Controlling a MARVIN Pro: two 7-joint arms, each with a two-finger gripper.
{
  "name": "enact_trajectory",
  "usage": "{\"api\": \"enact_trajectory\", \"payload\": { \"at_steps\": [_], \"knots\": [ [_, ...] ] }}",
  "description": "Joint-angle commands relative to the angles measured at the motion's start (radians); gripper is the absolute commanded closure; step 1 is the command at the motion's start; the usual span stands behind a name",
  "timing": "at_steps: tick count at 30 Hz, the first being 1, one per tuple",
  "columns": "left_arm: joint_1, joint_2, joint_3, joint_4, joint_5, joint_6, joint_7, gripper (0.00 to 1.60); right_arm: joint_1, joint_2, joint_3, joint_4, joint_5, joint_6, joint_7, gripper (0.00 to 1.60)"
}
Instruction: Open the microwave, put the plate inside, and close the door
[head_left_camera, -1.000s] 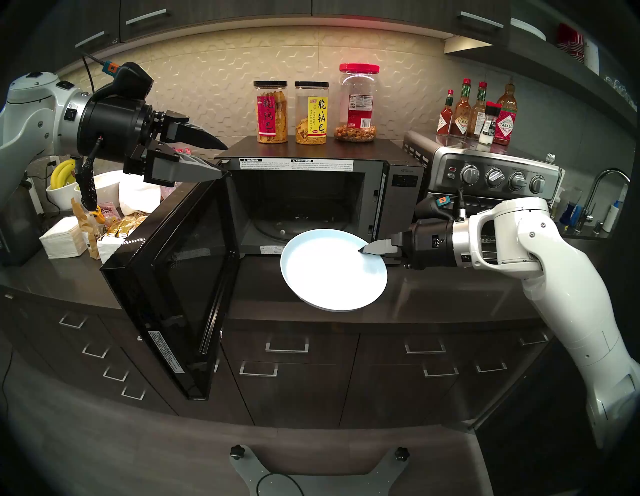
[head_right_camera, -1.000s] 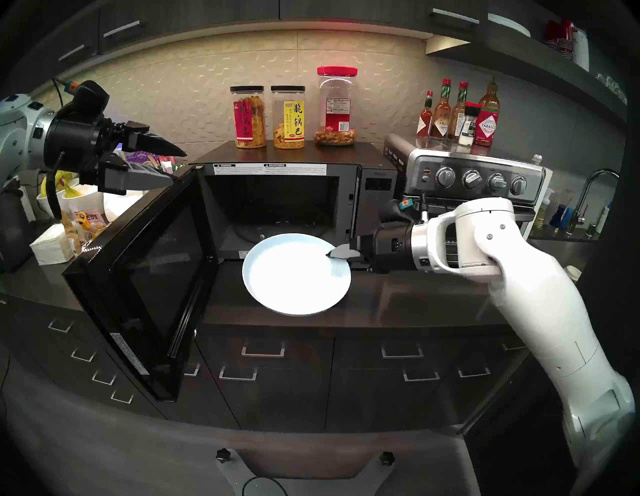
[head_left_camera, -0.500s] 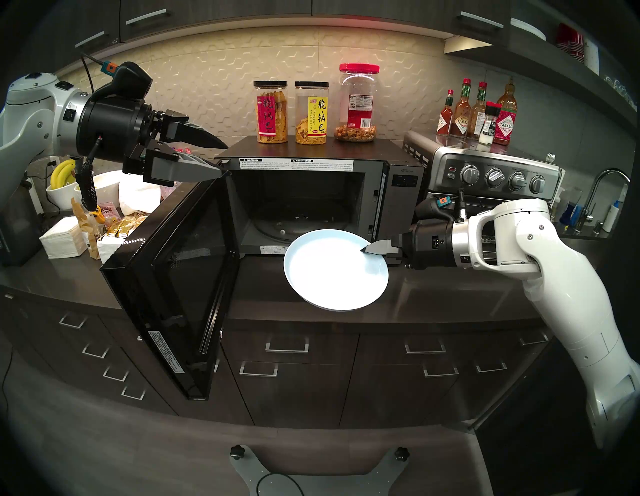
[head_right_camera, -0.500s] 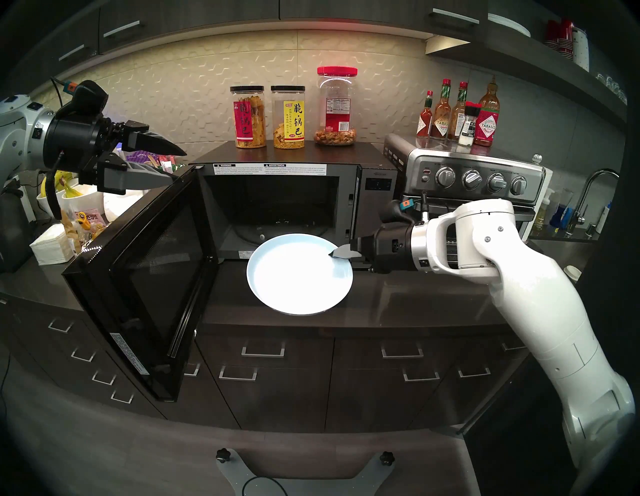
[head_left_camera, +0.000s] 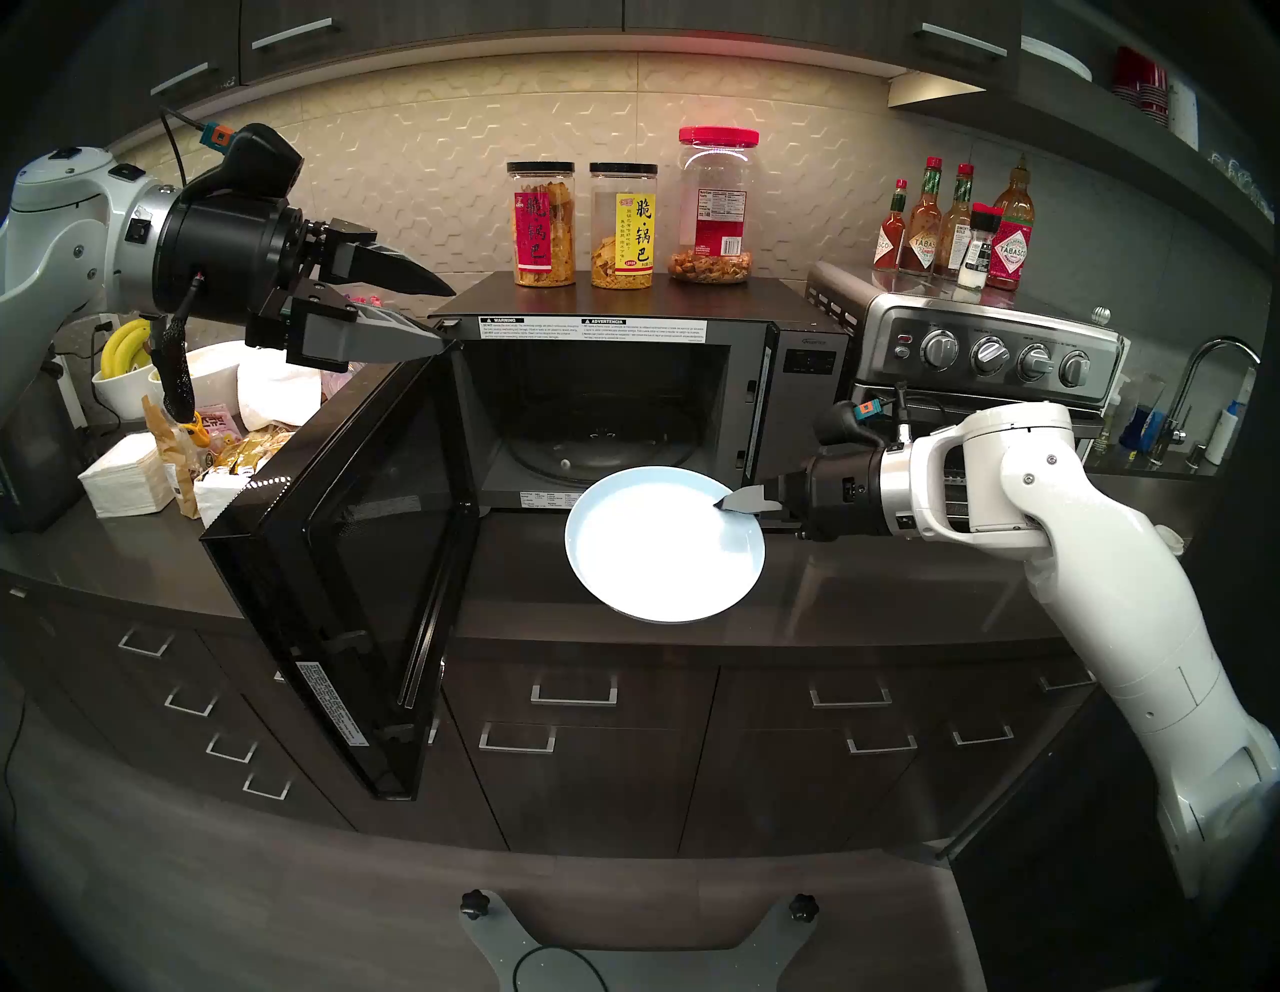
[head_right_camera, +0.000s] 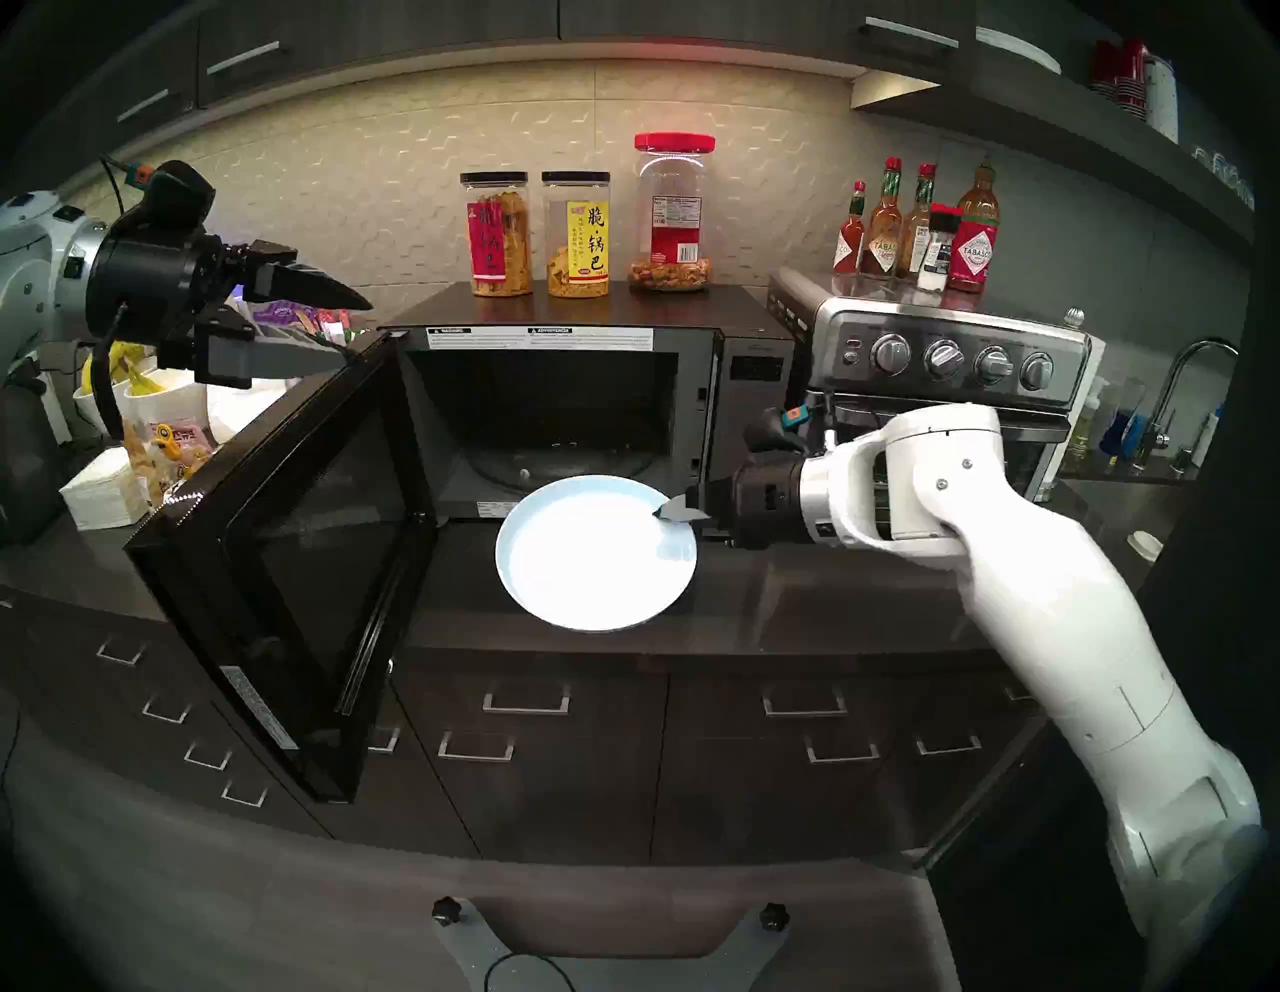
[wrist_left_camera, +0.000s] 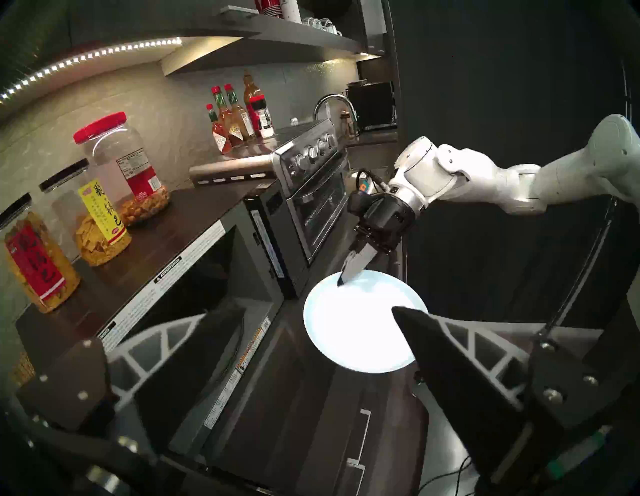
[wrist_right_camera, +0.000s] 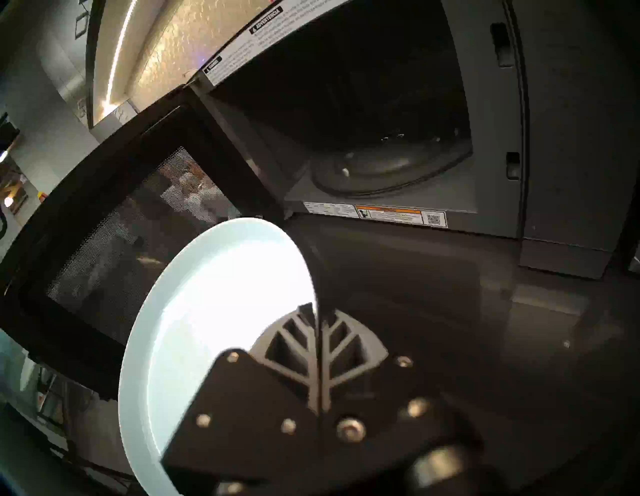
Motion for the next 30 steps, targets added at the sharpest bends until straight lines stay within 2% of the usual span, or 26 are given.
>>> {"api": "enact_trajectory", "payload": {
  "at_steps": [1,19,30],
  "knots": [
    [0.022,-0.001,-0.048,-0.001,0.001,0.0,0.002,0.0,0.072,-0.057,-0.018,0.011,-0.017,-0.003,-0.015,1.6],
    [0.094,-0.001,-0.121,-0.005,0.003,0.002,0.005,0.0,0.14,-0.132,-0.076,0.089,-0.072,-0.007,-0.052,1.6],
    [0.145,-0.001,-0.175,-0.008,0.005,0.003,0.006,0.0,0.192,-0.208,-0.116,0.164,-0.112,-0.012,-0.075,1.6]
  ]
}}
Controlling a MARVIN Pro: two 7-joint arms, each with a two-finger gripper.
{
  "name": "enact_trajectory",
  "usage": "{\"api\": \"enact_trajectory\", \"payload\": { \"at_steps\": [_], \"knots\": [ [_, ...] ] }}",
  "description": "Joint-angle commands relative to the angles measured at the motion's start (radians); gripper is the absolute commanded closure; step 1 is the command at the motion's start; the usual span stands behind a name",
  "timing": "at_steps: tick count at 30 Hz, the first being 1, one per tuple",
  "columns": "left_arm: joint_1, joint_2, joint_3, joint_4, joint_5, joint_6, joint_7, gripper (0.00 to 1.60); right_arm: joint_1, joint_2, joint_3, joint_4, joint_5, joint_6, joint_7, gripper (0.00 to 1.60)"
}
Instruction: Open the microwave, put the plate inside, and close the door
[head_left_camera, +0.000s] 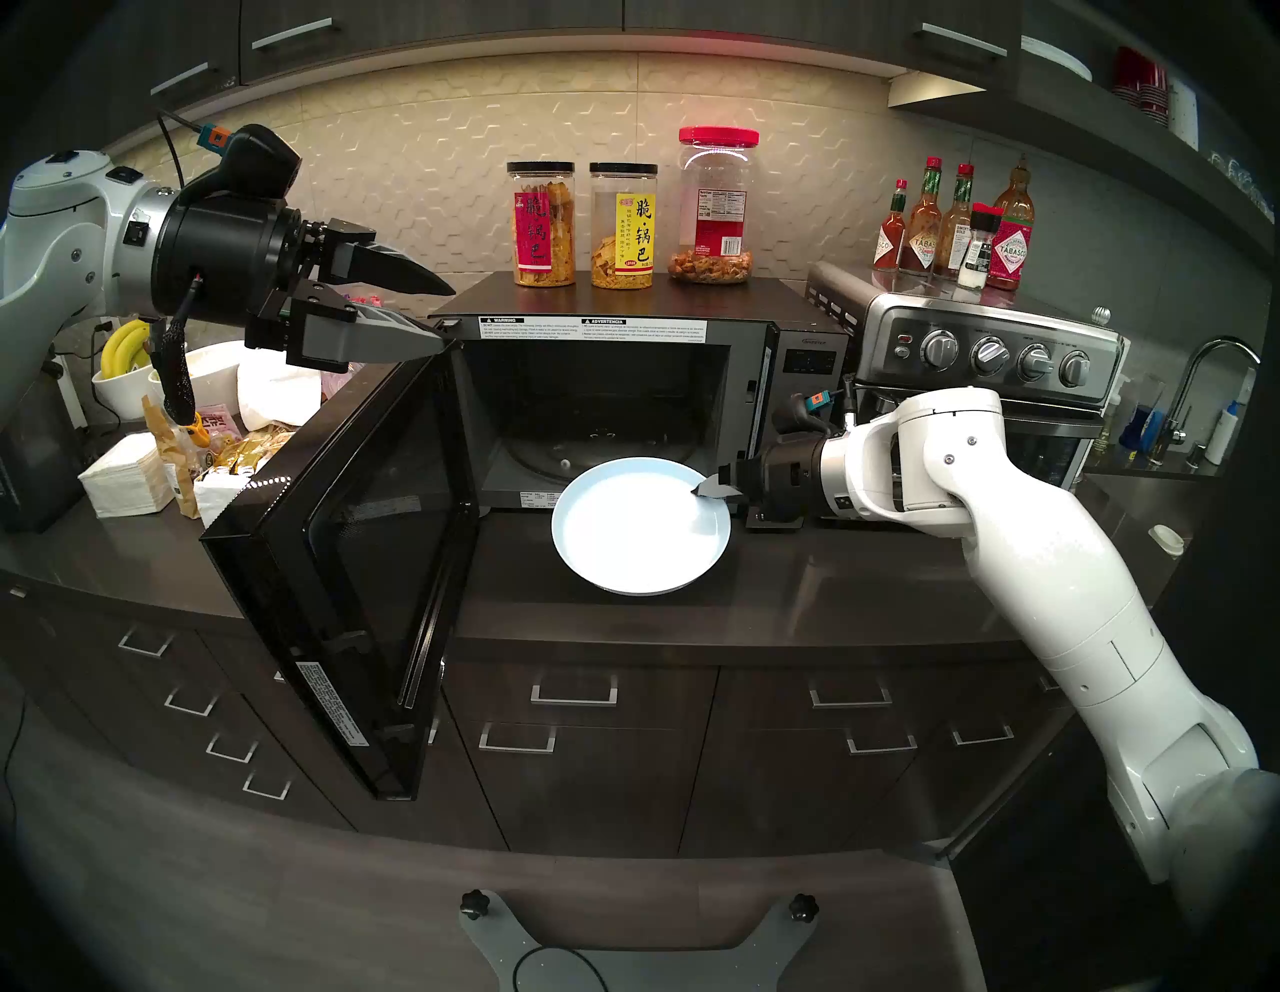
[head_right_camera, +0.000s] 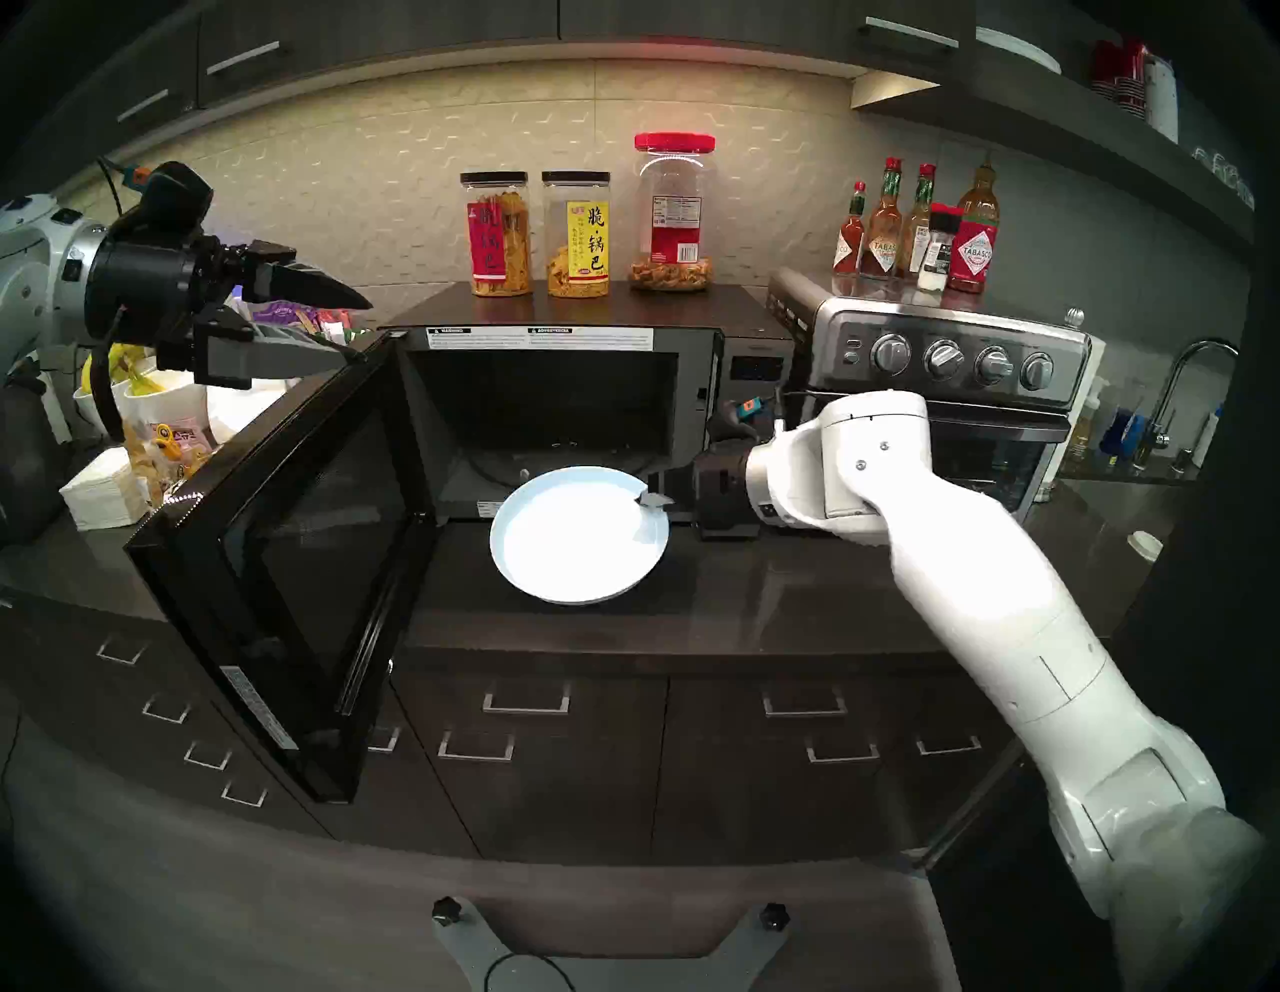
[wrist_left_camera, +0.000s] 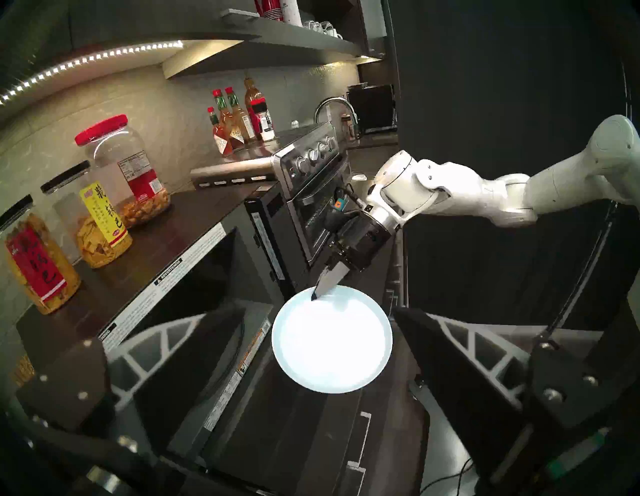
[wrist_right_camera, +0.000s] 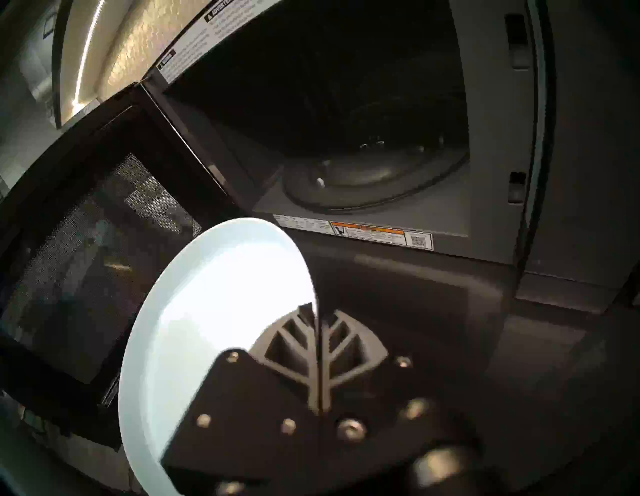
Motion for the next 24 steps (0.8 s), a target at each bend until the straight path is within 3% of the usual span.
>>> {"api": "enact_trajectory", "payload": {
  "at_steps": [1,12,24],
  "knots": [
    [0.024,0.0,-0.05,-0.001,0.003,0.003,0.002,0.0,0.066,-0.07,-0.018,0.026,-0.016,-0.012,-0.004,1.6],
    [0.062,0.0,-0.089,-0.003,0.004,0.003,0.003,0.0,0.119,-0.169,-0.05,0.117,-0.023,-0.03,-0.047,1.6],
    [0.106,0.0,-0.134,-0.006,0.006,0.004,0.004,0.0,0.14,-0.237,-0.067,0.152,-0.024,-0.049,-0.121,1.6]
  ]
}}
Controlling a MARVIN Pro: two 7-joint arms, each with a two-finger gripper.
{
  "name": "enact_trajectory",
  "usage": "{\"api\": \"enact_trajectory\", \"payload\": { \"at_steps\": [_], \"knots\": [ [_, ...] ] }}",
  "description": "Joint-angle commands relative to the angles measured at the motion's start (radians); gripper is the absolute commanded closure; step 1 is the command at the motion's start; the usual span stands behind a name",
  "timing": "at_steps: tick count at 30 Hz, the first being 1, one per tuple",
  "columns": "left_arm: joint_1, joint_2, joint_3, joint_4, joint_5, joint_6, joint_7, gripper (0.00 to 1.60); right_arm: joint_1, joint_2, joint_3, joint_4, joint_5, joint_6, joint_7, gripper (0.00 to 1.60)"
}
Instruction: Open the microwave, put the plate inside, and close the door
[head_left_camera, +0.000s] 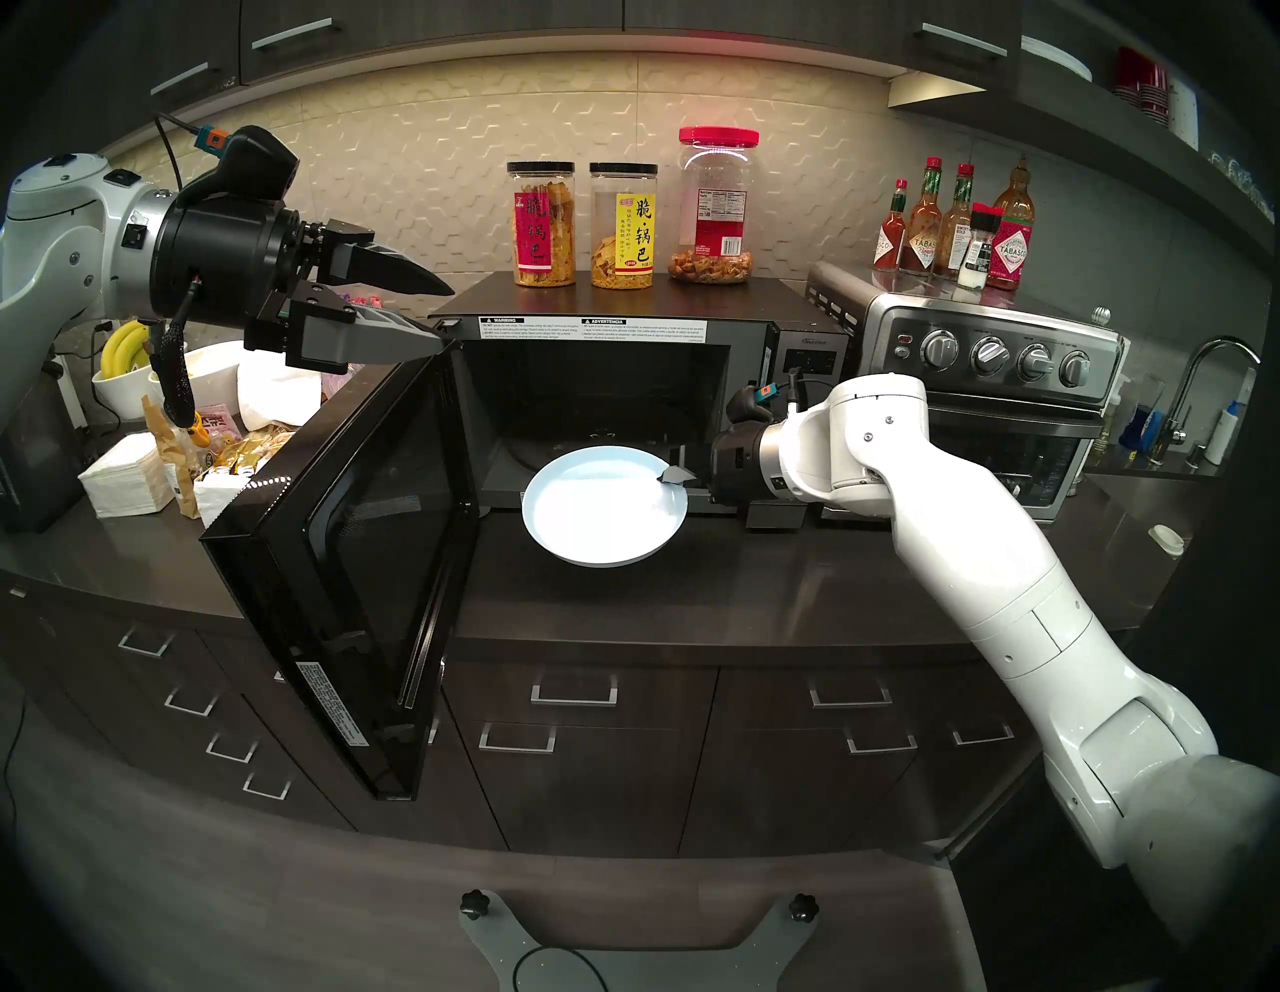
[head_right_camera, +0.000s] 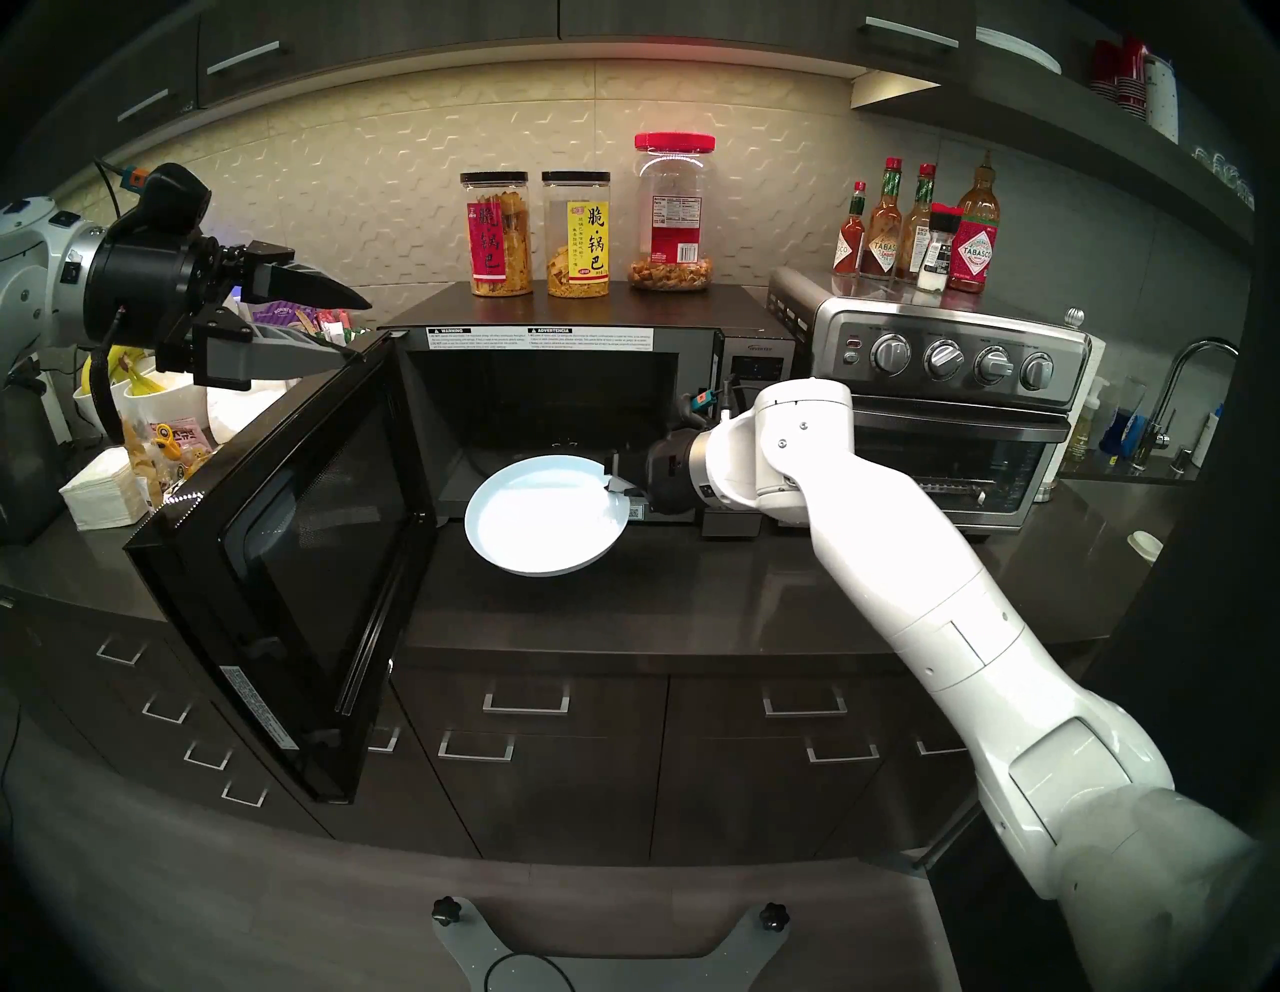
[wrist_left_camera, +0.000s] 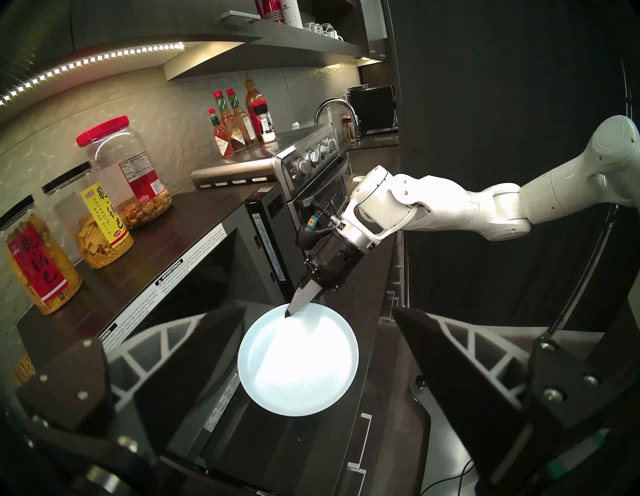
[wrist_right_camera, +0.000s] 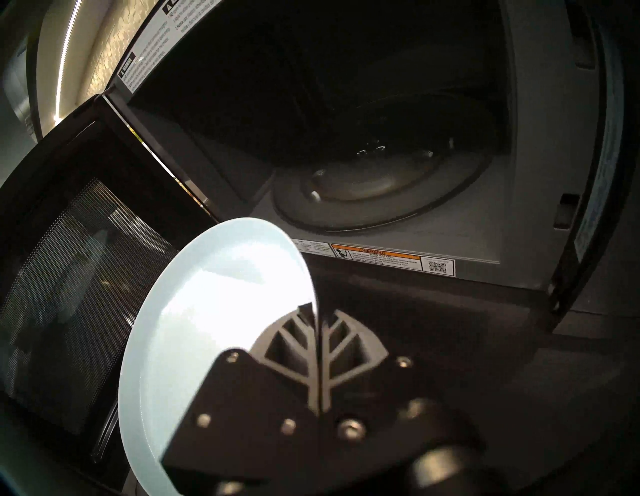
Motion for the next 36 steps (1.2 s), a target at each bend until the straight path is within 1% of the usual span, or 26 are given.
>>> {"api": "enact_trajectory", "payload": {
  "at_steps": [1,3,5,17,28,29,36],
  "knots": [
    [0.022,0.0,-0.049,-0.002,0.003,0.004,0.002,0.0,0.045,-0.065,0.002,-0.011,0.006,-0.02,-0.039,1.6],
    [0.038,0.0,-0.066,-0.003,0.004,0.005,0.002,0.0,0.041,-0.08,0.002,-0.01,0.012,-0.027,-0.069,1.6],
    [0.044,0.0,-0.071,-0.003,0.004,0.005,0.002,0.0,0.04,-0.083,0.002,-0.01,0.014,-0.029,-0.077,1.6],
    [0.117,0.0,-0.149,-0.009,0.007,0.01,0.005,0.0,0.001,-0.119,0.006,-0.044,0.04,-0.071,-0.217,1.6],
    [0.183,0.0,-0.217,-0.015,0.009,0.016,0.008,0.0,-0.025,-0.174,0.006,-0.054,0.049,-0.151,-0.351,1.6],
    [0.195,0.0,-0.23,-0.016,0.009,0.017,0.008,0.0,-0.028,-0.185,0.005,-0.052,0.051,-0.164,-0.373,1.6],
    [0.235,0.0,-0.272,-0.019,0.011,0.018,0.01,0.0,-0.034,-0.219,-0.003,-0.035,0.046,-0.206,-0.425,1.6]
  ]
}}
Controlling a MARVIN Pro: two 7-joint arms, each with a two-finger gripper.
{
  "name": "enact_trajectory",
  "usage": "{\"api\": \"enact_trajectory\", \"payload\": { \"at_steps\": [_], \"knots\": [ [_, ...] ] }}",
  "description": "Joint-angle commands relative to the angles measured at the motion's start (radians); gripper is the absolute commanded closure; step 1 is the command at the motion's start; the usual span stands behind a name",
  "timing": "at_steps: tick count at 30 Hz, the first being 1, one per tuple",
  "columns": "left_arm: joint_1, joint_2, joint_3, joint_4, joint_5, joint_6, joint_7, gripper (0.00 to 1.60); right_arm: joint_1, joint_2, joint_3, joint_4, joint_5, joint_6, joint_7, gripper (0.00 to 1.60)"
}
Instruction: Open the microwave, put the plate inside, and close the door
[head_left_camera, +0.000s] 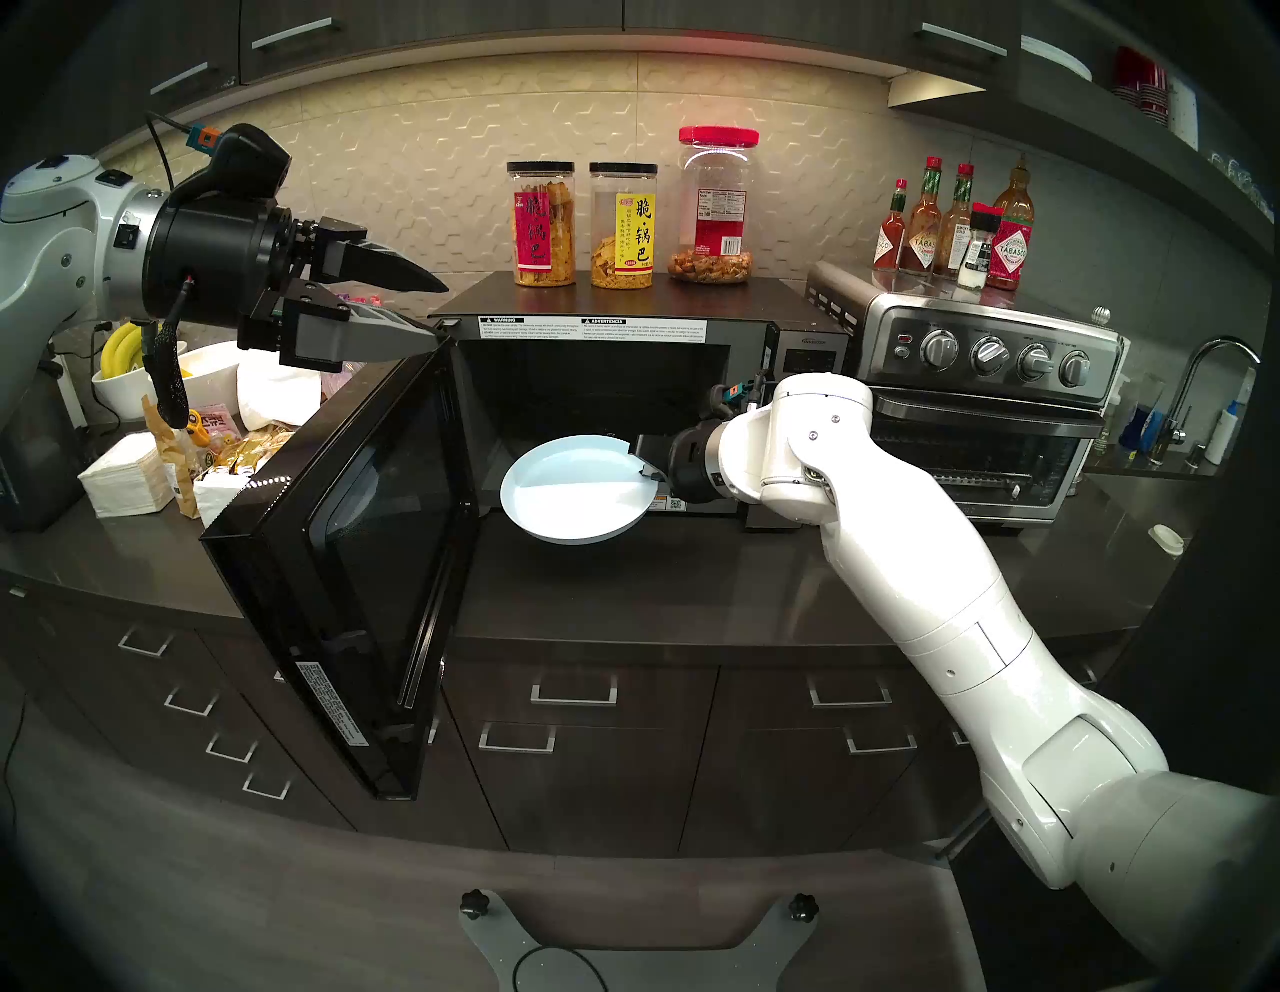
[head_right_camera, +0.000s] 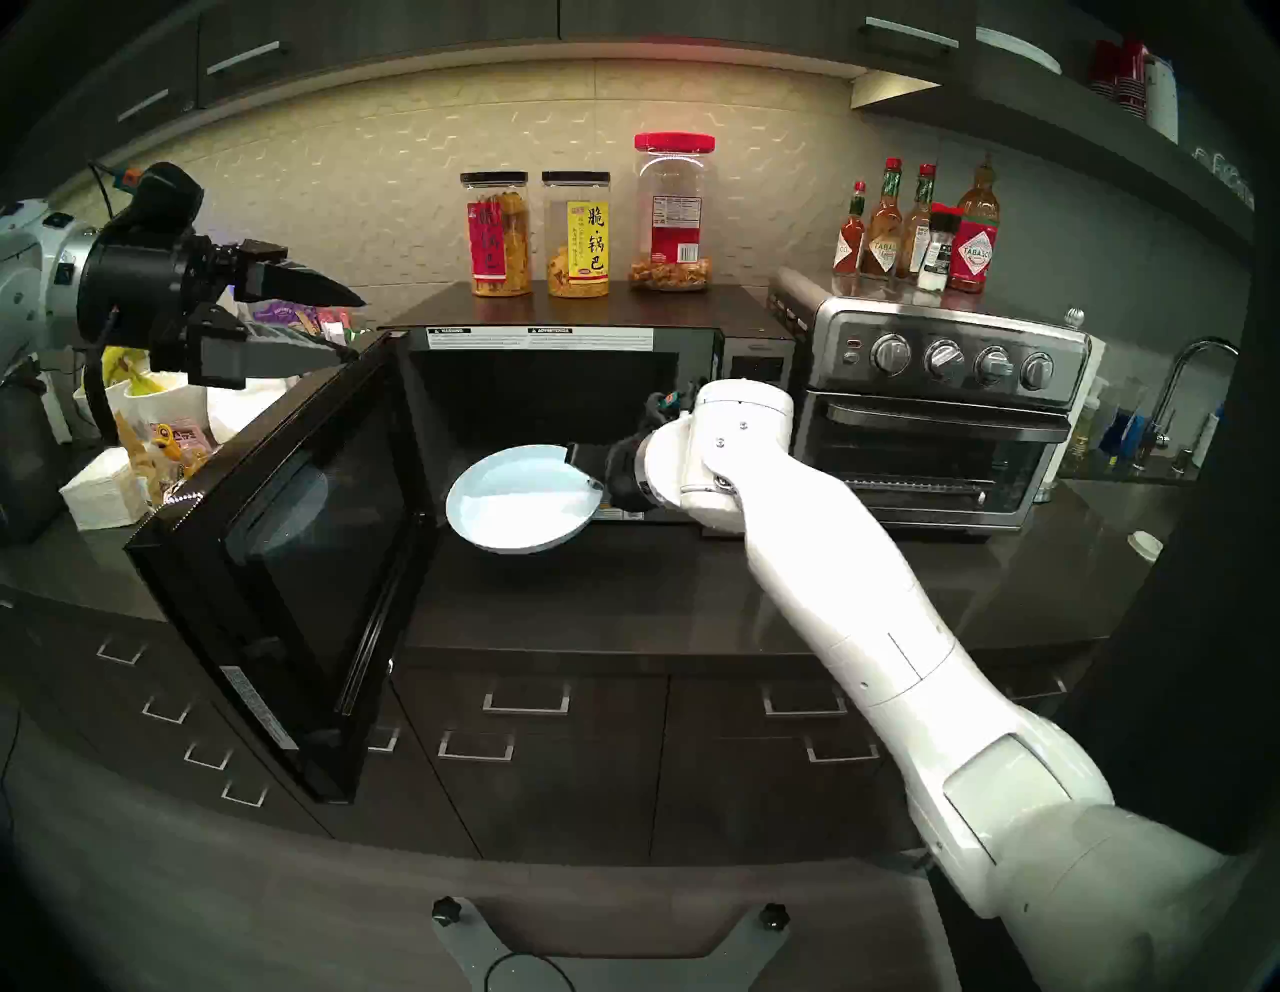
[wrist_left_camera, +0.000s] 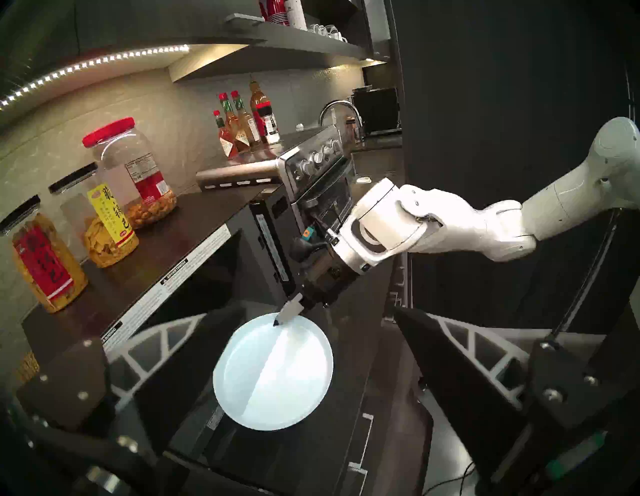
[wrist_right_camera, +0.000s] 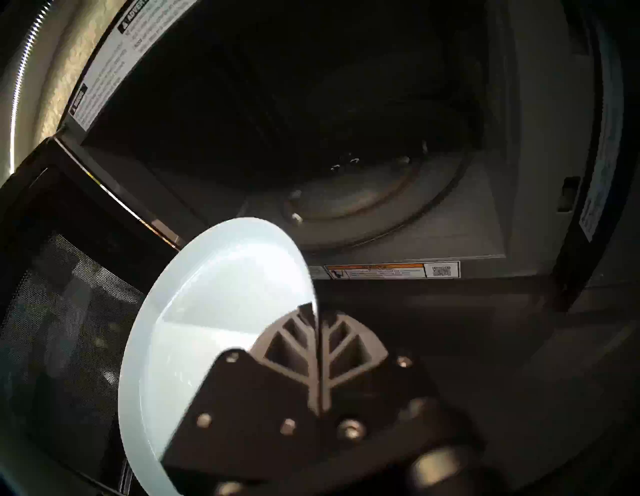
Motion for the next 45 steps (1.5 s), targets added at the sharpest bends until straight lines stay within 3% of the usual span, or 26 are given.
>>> {"api": "enact_trajectory", "payload": {
  "at_steps": [1,10,33,45],
  "knots": [
    [0.048,0.001,-0.067,-0.004,0.002,0.0,0.003,0.0,0.007,-0.064,-0.005,0.002,-0.008,-0.058,-0.049,1.6],
    [0.1,0.0,-0.121,-0.008,0.003,0.001,0.006,0.0,0.03,-0.12,-0.03,0.067,-0.036,-0.11,-0.083,1.6],
    [0.205,0.0,-0.226,-0.017,0.003,0.001,0.012,0.0,0.132,-0.213,-0.069,0.271,-0.111,-0.167,-0.034,1.6],
    [0.255,0.0,-0.277,-0.021,0.003,0.0,0.015,0.0,0.182,-0.256,-0.034,0.372,-0.109,-0.199,-0.011,1.6]
  ]
}}
